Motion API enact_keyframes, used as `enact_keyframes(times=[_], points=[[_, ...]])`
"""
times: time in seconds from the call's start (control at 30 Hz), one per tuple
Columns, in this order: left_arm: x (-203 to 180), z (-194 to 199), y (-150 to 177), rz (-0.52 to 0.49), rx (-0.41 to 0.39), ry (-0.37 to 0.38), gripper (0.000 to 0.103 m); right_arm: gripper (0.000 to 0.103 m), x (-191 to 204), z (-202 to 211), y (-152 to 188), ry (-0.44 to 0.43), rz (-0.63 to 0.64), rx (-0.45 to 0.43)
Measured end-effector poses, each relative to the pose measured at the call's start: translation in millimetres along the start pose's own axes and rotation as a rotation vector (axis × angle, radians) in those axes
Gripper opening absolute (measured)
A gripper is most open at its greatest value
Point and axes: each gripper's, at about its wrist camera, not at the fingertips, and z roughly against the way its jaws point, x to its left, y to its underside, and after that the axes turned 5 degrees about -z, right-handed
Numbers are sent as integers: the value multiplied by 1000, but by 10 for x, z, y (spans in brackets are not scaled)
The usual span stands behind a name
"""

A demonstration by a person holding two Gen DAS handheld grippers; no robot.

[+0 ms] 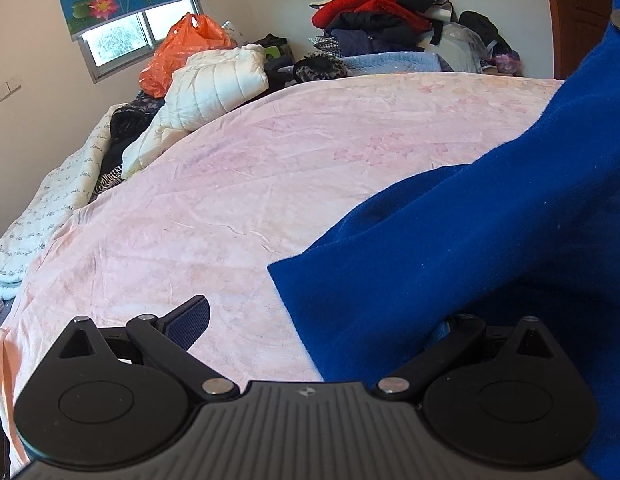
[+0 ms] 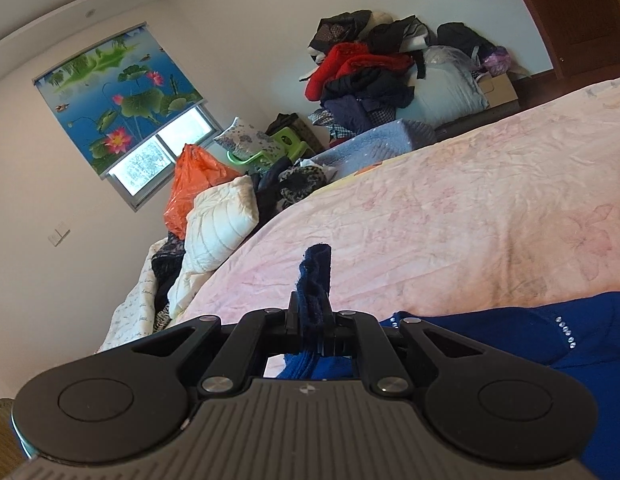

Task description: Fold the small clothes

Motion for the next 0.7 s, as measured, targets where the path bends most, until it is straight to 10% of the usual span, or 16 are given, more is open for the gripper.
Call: enact_keyframes(times=[0.7], points=[[-122,-30,-6,-32,29,86,103,11,-1150,195,81,190,-150,-102]])
